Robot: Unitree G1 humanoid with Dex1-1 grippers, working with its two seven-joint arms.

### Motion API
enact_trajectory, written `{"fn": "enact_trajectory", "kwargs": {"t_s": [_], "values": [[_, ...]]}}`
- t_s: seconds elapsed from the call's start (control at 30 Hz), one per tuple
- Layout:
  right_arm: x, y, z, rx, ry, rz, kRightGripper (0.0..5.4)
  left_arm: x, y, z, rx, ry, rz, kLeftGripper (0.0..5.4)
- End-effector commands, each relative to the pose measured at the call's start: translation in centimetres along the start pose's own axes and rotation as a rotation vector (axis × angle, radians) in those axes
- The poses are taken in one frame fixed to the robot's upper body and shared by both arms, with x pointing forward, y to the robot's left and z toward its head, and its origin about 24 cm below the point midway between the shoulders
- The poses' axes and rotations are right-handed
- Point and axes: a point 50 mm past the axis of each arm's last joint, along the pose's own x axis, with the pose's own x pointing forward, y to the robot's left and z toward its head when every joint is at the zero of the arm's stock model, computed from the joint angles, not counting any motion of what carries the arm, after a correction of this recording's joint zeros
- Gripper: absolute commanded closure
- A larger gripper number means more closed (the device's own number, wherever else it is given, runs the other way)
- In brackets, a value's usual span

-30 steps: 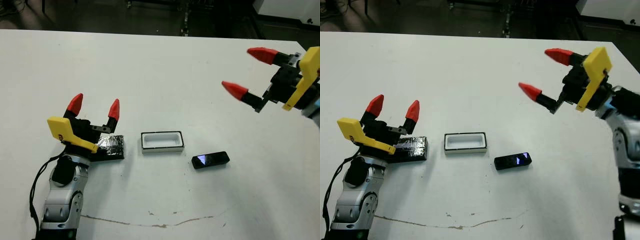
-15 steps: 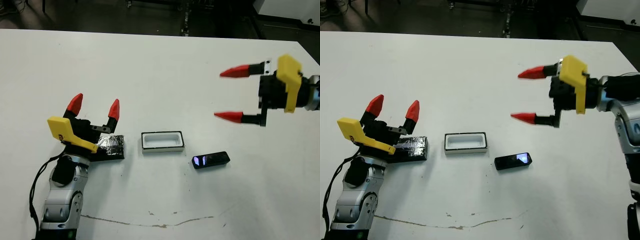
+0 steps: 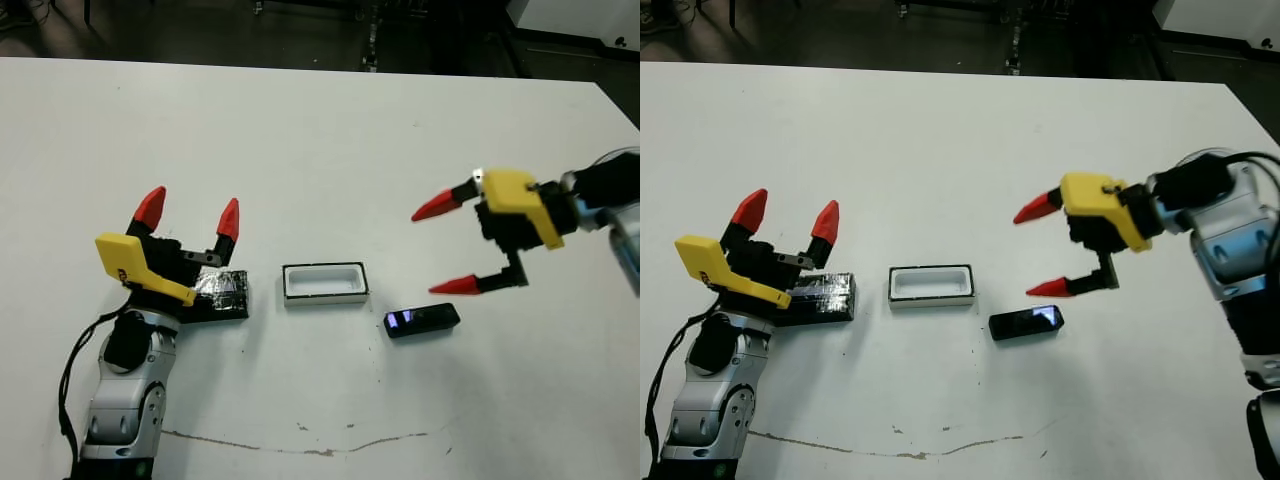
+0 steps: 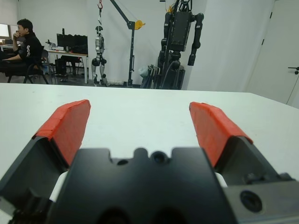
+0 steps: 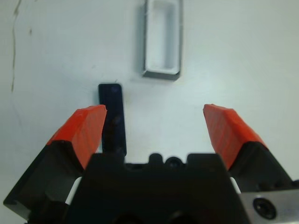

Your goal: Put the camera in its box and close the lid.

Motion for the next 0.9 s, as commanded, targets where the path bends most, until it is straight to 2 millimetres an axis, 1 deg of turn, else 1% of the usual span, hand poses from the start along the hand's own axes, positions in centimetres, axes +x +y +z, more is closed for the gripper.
{"fn": "enact_trajectory", "kwargs": {"t_s": [0.03, 0.47, 0.67, 0.83, 0.9], "values": [[0.5, -0.1, 0.3, -0.049, 0.033, 0.040, 0.00, 0.0, 0.1, 0.1, 0.003, 0.003, 0.001, 0.01], [3.5, 0.6, -1.6, 0.024, 0.020, 0.173, 0.00, 0.0, 0.0, 0.1, 0.000, 0.001, 0.002, 0.01], [4.1, 0.8, -2.0, 0.021, 0.019, 0.192, 0.00, -0.1, 0.1, 0.0, 0.003, 0.006, 0.009, 0.01], [4.3, 0.9, -2.0, 0.016, 0.029, 0.164, 0.00, -0.1, 0.1, 0.0, 0.007, 0.004, 0.007, 0.01], [4.3, 1.0, -2.0, 0.001, 0.031, 0.144, 0.22, -0.1, 0.1, 0.0, 0.009, 0.003, 0.009, 0.00]]}}
